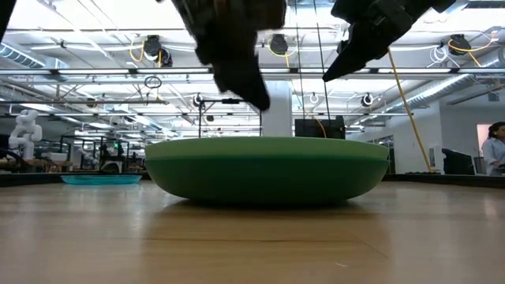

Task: Stack plastic plates
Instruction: Adjust the stacked plates

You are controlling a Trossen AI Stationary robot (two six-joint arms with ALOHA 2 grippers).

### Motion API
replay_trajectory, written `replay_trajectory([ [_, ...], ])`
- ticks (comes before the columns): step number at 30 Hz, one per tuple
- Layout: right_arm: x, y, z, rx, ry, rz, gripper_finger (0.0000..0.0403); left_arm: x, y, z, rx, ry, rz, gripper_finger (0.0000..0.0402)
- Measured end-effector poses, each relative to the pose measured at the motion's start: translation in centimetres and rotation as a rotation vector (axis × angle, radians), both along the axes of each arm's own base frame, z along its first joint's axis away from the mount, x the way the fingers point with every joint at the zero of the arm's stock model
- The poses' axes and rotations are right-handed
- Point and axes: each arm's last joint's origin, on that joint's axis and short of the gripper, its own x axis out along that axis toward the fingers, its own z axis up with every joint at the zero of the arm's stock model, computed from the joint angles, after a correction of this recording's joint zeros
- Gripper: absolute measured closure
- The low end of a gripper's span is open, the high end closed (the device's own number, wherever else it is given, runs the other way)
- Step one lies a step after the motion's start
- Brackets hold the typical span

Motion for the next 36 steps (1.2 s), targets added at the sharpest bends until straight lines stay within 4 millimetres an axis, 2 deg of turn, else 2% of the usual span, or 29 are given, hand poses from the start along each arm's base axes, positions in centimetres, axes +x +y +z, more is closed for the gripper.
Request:
replay_trajectory([
  [4, 0.2, 1.2, -0.1, 0.026, -0.033, 0.069, 0.0268, -1.4, -1.2, 1.6, 0.092, -0.015, -0.12, 0.0314],
  [8, 0.0, 3.1, -2.7, 0.124, -0.056, 0.208, 0.0274, -2.9, -2.4, 1.9, 0.138, 0.055, -0.199, 0.0314],
  [13, -1.1, 5.9, -5.4, 0.338, -0.088, 0.413, 0.029, -3.8, -3.3, 1.5, 0.158, 0.129, -0.214, 0.0314],
  [18, -2.2, 7.7, -8.0, 0.431, -0.041, 0.404, 0.0319, -4.3, -4.2, 0.2, 0.146, 0.121, -0.232, 0.0314],
  [23, -1.8, 9.2, -9.5, 0.465, -0.01, 0.407, 0.0361, -4.9, -4.2, -1.6, 0.088, 0.135, -0.158, 0.0314],
  [26, -1.4, 9.7, -10.4, 0.478, 0.022, 0.402, 0.0388, -5.4, -4.2, -0.1, 0.052, 0.137, -0.098, 0.0314],
  [30, -0.9, 9.9, -11.9, 0.482, 0.071, 0.376, 0.0399, -6.9, -5.0, 1.5, 0.155, 0.1, -0.098, 0.0314],
  [33, -0.5, 10.0, -13.1, 0.478, 0.093, 0.369, 0.0398, -8.3, -5.7, 1.0, 0.224, 0.122, -0.112, 0.0318],
  [36, 0.2, 10.2, -13.8, 0.457, 0.058, 0.362, 0.0401, -8.6, -6.2, -0.3, 0.217, 0.093, -0.106, 0.0339],
])
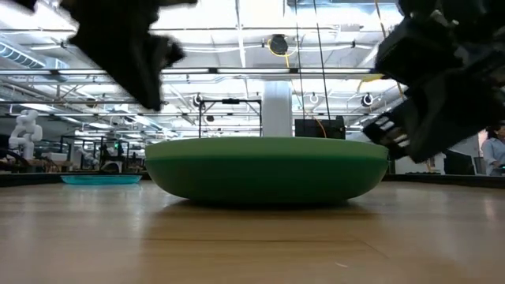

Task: Stack plastic plates
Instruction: Adjust the stacked plates

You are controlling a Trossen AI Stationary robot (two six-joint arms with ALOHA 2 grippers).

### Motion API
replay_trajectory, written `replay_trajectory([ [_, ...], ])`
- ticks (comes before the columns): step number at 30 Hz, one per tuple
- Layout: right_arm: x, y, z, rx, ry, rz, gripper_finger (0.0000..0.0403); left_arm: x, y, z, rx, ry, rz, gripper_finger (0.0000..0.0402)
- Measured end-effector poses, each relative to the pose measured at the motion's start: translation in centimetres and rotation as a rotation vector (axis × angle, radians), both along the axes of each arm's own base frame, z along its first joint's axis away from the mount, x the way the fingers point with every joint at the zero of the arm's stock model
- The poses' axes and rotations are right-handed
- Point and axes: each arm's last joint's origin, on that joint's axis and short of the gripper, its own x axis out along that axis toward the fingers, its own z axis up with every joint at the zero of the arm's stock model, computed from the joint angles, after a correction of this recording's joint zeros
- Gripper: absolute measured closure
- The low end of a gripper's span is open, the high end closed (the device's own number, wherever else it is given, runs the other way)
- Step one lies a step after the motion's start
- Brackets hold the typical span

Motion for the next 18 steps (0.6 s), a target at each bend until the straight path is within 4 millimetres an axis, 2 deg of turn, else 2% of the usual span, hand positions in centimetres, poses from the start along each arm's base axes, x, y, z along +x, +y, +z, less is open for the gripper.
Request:
replay_trajectory([
  [6, 1.0, 0.1, -0.5, -0.045, -0.086, -0.067, 0.0402, -0.8, -0.1, -2.5, -0.061, -0.021, 0.047, 0.0394],
  [12, 1.3, -0.4, -0.4, -0.096, -0.141, -0.121, 0.0402, -1.8, 0.2, -3.1, -0.077, -0.043, 0.093, 0.0395],
  [18, 1.8, -1.6, -0.4, -0.14, -0.151, -0.188, 0.0402, -1.4, 1.2, -3.2, 0.06, -0.104, 0.122, 0.0395],
])
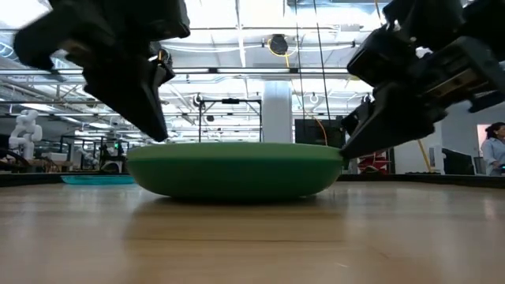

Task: Stack plastic plates
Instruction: Adjust the stacked plates, then adjust the pink transparent plate

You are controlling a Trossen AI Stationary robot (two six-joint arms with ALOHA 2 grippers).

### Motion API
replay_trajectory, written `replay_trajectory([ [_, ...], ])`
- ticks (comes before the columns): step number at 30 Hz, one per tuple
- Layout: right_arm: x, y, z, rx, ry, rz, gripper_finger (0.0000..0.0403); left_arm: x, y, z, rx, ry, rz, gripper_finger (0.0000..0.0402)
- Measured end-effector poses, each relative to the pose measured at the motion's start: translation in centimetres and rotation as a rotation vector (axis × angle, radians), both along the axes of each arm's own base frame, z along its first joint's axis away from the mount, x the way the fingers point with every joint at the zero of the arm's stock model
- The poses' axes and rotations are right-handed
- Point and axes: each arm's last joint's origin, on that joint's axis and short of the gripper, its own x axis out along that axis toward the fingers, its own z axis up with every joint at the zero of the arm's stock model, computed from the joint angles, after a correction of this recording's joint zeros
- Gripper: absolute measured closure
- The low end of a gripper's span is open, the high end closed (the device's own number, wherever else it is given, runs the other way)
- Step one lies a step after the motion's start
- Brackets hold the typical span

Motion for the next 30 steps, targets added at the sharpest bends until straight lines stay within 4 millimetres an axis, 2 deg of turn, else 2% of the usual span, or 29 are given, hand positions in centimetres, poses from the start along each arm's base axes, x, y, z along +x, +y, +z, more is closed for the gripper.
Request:
replay_trajectory([
  [6, 0.4, -1.9, -0.2, -0.031, 0.014, -0.056, 0.0402, 0.4, 1.6, 0.2, 0.104, 0.0, -0.016, 0.0395],
  [12, 0.1, -3.1, -0.6, -0.035, 0.089, -0.046, 0.0403, -0.4, 3.9, 2.6, 0.246, -0.019, -0.022, 0.0396],
  [16, 0.0, -3.7, -0.4, -0.047, 0.102, -0.059, 0.0403, 0.1, 5.9, 3.5, 0.323, -0.036, -0.033, 0.0396],
  [18, 0.0, -3.9, -0.4, -0.057, 0.099, -0.06, 0.0403, 0.8, 7.2, 3.1, 0.316, -0.045, -0.034, 0.0396],
  [22, -0.1, -4.2, -0.7, -0.065, 0.127, -0.071, 0.0403, 1.4, 9.3, 0.9, 0.257, -0.088, -0.046, 0.0396],
  [30, -0.2, -5.1, -0.9, -0.059, 0.169, -0.105, 0.0403, 1.6, 10.8, -0.5, 0.204, -0.139, -0.009, 0.0396],
])
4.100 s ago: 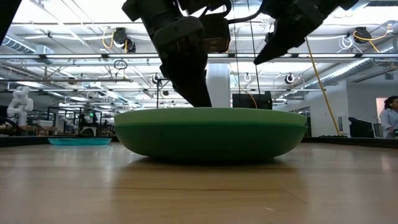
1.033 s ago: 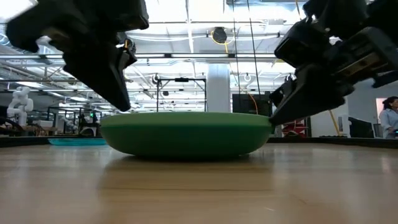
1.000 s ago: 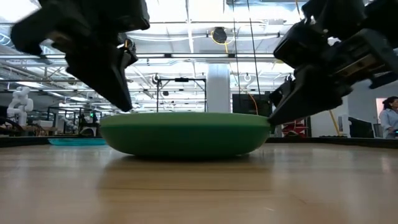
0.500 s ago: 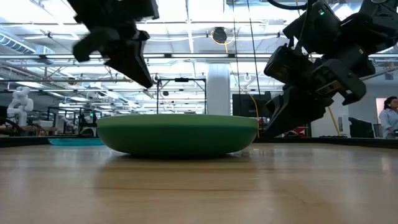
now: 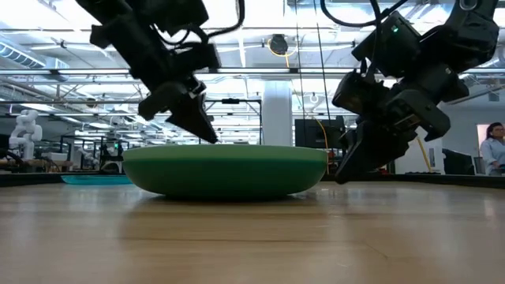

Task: Stack plastic plates
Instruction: Adjust the pink transparent plate, then stack the blue transparent plate on the pink transparent plate

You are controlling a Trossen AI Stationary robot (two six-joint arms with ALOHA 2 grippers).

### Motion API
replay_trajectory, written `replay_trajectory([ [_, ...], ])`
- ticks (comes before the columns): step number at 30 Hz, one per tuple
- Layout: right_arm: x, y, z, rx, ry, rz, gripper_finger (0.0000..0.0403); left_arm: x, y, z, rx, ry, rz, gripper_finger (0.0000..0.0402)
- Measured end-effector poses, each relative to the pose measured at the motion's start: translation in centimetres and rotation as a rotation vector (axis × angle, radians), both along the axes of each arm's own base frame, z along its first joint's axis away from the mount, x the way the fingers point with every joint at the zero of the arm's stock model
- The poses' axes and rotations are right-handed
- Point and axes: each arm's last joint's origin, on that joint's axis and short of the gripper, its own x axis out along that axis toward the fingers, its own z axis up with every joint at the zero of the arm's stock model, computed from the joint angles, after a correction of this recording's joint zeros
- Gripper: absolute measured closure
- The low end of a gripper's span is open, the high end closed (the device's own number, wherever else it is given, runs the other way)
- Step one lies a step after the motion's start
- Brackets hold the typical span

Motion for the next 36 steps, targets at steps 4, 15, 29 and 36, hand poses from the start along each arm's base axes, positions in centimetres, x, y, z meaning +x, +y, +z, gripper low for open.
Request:
replay_trajectory([
  [4, 0.0, -0.1, 0.0, 0.001, 0.003, -0.004, 0.0403, 0.3, -0.2, -1.1, -0.035, 0.027, -0.005, 0.0396],
  [15, 0.1, -0.1, 0.1, 0.031, -0.005, -0.027, 0.0403, 0.8, -0.9, -1.9, -0.111, 0.023, -0.03, 0.0396],
  [29, 0.1, -0.1, 0.1, 0.04, -0.007, -0.033, 0.0403, -0.4, -1.3, 0.2, -0.027, 0.0, -0.004, 0.0396],
  [36, -0.3, -0.4, 0.8, 0.033, -0.001, -0.048, 0.0403, -3.5, 2.0, 3.4, -0.004, 0.06, 0.101, 0.0396],
])
